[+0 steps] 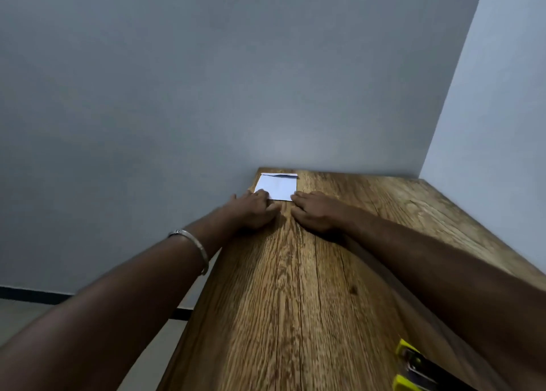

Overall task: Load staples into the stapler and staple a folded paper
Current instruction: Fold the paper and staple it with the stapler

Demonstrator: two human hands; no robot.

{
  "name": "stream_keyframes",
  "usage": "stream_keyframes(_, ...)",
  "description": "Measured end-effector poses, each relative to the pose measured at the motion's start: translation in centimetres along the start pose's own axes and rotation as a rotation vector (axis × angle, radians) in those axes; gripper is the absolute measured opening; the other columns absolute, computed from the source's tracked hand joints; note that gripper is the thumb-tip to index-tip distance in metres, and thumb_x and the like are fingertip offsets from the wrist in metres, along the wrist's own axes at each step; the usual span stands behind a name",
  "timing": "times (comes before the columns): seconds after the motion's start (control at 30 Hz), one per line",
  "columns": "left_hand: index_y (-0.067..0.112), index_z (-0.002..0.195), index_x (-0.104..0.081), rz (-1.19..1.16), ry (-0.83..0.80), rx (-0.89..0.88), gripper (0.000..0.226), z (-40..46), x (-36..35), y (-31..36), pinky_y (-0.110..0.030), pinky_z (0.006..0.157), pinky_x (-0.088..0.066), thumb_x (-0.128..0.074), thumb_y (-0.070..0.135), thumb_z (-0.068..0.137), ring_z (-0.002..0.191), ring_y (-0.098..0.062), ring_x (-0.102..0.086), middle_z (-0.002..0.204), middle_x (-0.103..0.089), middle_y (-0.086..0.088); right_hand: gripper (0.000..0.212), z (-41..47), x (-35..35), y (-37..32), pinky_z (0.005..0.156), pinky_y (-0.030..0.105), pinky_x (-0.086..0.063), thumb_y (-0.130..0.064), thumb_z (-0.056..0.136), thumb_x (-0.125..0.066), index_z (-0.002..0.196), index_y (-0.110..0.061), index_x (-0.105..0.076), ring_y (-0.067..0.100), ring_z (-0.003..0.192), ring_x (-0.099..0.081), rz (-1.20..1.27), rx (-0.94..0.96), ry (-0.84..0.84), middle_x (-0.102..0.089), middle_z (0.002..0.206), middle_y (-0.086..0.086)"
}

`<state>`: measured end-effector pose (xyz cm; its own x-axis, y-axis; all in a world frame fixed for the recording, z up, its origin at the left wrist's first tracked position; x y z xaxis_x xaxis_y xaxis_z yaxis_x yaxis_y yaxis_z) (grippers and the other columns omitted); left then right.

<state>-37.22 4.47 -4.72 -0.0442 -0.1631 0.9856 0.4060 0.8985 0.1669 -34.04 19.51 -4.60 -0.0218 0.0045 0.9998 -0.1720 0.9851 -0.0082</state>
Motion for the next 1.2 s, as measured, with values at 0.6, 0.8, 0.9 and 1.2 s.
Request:
stream_keyframes(0.6, 0.010, 0.105, -0.052, -0.044, 0.074, -0.096, 0.044, 5.5, -1.3, -0.9, -0.051, 0.100, -0.040, -0.032, 0.048, 0.097, 0.119, -0.035, -0.047, 0.124, -0.052, -0.021, 0.064, 3.7, -0.7, 2.0, 0.117, 0.059, -0.008, -0.050, 0.101, -0.019, 0.158, -0.022, -0.017, 0.030, 0.152, -0.010, 0.103, -0.001, 0.082, -0.015, 0.167, -0.001)
stream_keyframes(0.8, 0.004, 0.149, -0.024, -0.121, 0.119, -0.016, 0.069, 5.3, -1.1, -1.2, -0.054, 0.116, -0.024, -0.033, 0.046, 0.097, 0.145, -0.031, -0.025, 0.161, -0.022, -0.017, 0.078, 3.1, -0.2, 1.8, 0.121, 0.054, -0.017, -0.054, 0.096, -0.031, 0.159, -0.018, 0.000, 0.030, 0.152, -0.017, 0.175, -0.030, 0.167, -0.007, 0.168, 0.004)
stream_keyframes(0.9, 0.005, 0.152, -0.018, -0.194, 0.221, -0.067, 0.067, 3.8, -0.2, -0.4, -0.051, 0.119, -0.017, -0.037, 0.039, 0.098, 0.149, -0.028, -0.016, 0.164, -0.013, -0.016, 0.083, 1.5, 0.6, 1.6, 0.119, 0.045, -0.027, -0.049, 0.096, -0.042, 0.158, -0.011, -0.002, 0.031, 0.150, -0.024, 0.239, -0.070, 0.270, -0.011, 0.167, 0.011)
stream_keyframes(1.2, 0.020, 0.137, -0.039, -0.216, 0.373, -0.194, 0.043, -7.4, 1.1, 2.6, -0.042, 0.093, -0.047, -0.041, 0.040, 0.098, 0.117, -0.028, -0.055, 0.143, -0.046, -0.006, 0.056, -8.3, 3.1, 2.6, 0.109, 0.045, -0.041, -0.032, 0.104, -0.044, 0.148, 0.000, -0.034, 0.037, 0.135, -0.045, 0.414, -0.092, 0.143, -0.043, 0.150, 0.026)
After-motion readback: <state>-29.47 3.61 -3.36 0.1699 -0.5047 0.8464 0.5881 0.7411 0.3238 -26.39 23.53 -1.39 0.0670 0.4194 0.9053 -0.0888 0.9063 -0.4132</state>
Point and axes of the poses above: each hand's wrist, its own z-axis towards the middle knuckle, its own x-axis out of the back of the hand, y = z × x, the point moved 6 cm from there along z, towards the middle knuckle
